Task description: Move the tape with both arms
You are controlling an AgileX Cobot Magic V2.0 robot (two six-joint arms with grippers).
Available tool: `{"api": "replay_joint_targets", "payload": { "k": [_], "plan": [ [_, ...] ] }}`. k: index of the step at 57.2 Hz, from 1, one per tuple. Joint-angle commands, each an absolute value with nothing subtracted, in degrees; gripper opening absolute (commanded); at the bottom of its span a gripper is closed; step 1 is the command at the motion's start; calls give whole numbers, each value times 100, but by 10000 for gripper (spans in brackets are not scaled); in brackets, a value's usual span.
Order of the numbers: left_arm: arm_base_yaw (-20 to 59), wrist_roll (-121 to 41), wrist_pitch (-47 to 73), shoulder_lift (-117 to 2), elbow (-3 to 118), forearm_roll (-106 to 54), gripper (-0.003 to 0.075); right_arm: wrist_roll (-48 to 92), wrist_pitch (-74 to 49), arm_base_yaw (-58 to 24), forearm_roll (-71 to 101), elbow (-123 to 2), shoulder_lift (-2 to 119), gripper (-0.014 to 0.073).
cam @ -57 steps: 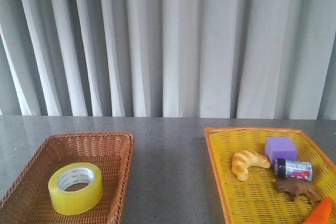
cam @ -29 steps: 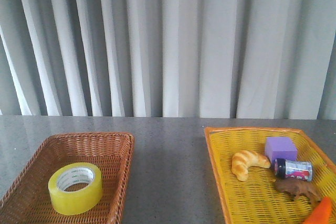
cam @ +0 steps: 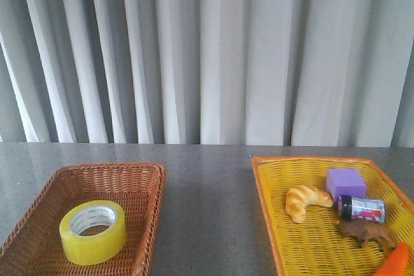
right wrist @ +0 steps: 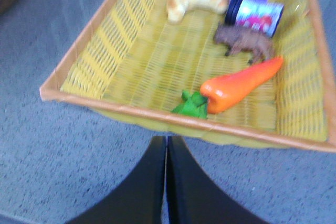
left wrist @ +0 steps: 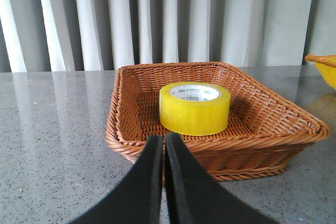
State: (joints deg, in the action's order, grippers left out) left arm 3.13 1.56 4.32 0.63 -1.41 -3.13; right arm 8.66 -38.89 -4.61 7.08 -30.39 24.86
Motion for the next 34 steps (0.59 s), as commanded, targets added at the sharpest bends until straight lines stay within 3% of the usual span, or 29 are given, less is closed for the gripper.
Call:
{"api": "replay_joint_targets", "payload": {
  "k": [1, 15, 34],
  "plan": [
    [295, 204, 0, 153, -96, -329, -6, 878, -3047, -334, 635, -2884, 2070, -7],
    [295, 204, 0, 153, -96, -329, -6, 872, -1036, 91, 671, -1090, 637, -7],
    [295, 204, 0, 153, -96, -329, -6, 862, -141, 238, 783, 176, -131, -7]
  ]
}}
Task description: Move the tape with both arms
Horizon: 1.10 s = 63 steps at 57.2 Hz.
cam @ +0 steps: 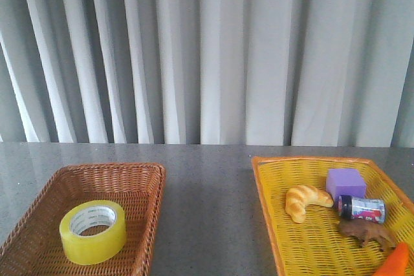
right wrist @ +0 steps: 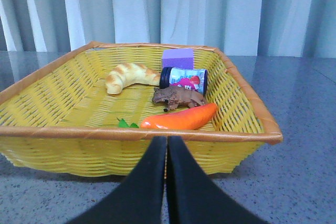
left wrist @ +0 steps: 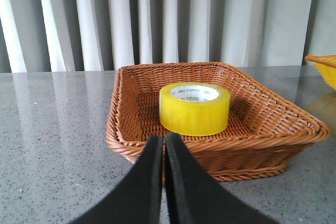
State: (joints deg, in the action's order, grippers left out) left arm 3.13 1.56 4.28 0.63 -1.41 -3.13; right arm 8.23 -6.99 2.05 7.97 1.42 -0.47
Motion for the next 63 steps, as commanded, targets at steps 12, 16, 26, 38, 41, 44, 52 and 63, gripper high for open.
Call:
{"api": "replay_joint_targets", "payload": {
  "k": [12, 16, 26, 38, 41, 44, 52, 63],
  "plan": [
    [295, 204, 0, 153, -96, -329, -6, 943, -118, 238, 780, 176, -111, -7],
    [295, 204, 0, 153, -96, -329, -6, 943, -123, 238, 780, 176, -111, -7],
    [295, 204, 0, 153, -96, -329, -6, 943, -123, 238, 780, 176, -111, -7],
    [295, 204, 0, 153, -96, -329, -6, 943, -123, 238, 780, 176, -111, -7],
    [295, 204, 0, 153, -96, -329, -6, 943, -123, 238, 780, 176, -111, -7],
    [295, 204, 0, 153, -96, -329, -6, 943, -123, 238, 780, 176, -111, -7],
    [295, 204, 0, 153, -96, -329, -6, 943, -123, 238, 780, 176, -111, -7],
    [295, 204, 0, 153, -96, -329, -6, 943, -123, 238, 780, 176, -111, -7]
  ]
}}
